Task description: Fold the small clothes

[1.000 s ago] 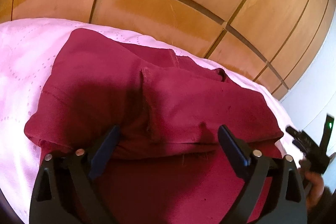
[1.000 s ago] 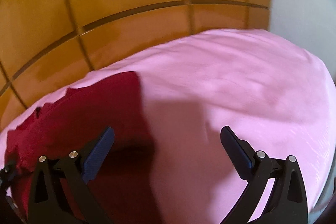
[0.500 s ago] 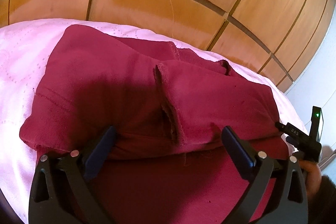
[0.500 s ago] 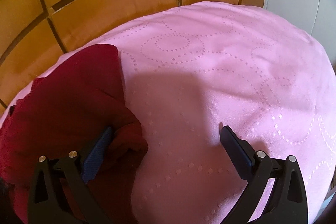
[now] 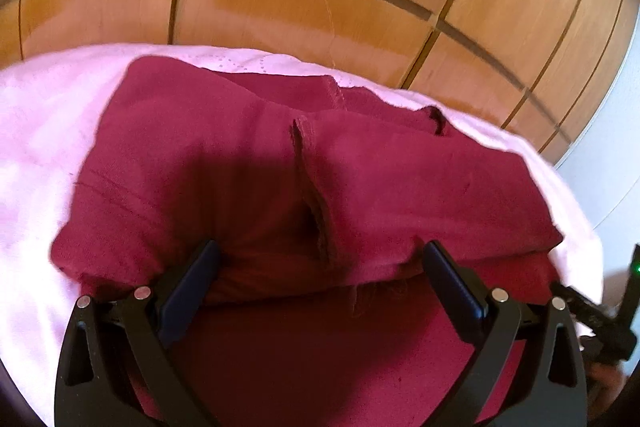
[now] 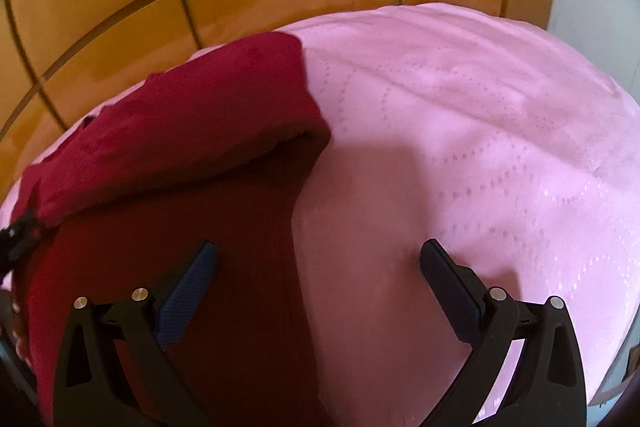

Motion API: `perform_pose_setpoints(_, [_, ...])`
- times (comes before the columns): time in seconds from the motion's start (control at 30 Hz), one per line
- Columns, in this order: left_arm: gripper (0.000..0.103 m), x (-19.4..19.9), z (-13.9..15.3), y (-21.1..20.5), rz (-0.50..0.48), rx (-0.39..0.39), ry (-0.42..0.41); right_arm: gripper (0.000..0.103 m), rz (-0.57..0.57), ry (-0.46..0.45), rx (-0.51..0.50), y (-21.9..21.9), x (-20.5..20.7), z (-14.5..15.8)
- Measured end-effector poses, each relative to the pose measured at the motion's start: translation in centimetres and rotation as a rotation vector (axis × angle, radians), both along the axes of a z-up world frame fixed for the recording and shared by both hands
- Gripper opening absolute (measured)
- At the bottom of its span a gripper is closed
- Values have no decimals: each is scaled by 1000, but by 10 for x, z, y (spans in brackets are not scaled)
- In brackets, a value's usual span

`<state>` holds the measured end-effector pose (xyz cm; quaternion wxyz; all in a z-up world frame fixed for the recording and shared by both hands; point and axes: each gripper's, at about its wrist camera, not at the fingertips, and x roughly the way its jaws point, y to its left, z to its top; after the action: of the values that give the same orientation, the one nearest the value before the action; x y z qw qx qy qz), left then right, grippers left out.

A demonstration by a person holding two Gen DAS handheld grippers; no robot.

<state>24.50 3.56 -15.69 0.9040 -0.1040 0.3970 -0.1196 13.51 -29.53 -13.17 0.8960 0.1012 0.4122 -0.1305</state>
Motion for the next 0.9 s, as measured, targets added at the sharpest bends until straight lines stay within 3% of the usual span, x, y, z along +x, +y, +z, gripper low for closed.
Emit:
perform_pose_setpoints(0.1, [101, -15, 3, -7, 17, 80, 14, 100, 19, -10, 30, -1, -8, 0])
perform_pose_setpoints(0.2, [101, -29, -2, -6, 3, 82, 80, 100, 45, -22, 63, -4, -16, 1])
perform_pose_setpoints(0.33, [101, -62, -1, 8, 4, 55, 88, 100, 101, -42, 106, -8, -30, 1])
perform_pose_setpoints(0.47, [101, -92, -3, 19, 25, 56, 70, 100, 156, -56, 163, -17, -43, 2])
perform_pose_setpoints(0.6, [101, -122, -1, 28, 38, 79, 39, 100, 241, -56, 126, -13, -62, 4])
perform_pose_setpoints(0.67, [101, -135, 1, 34, 52, 79, 24, 100, 250, -118, 169, -17, -83, 8])
perform_pose_setpoints(0.7, [101, -142, 1, 39, 62, 71, 19, 99, 250, -128, 200, -21, -88, 7])
perform_pose_setpoints(0.8, [101, -159, 5, 55, 65, 1, -8, 77, 259, -143, 277, -28, -98, 13])
perform_pose_setpoints(0.9, [100, -171, 11, 66, 75, -25, -9, 68, 293, -140, 345, -31, -103, 19])
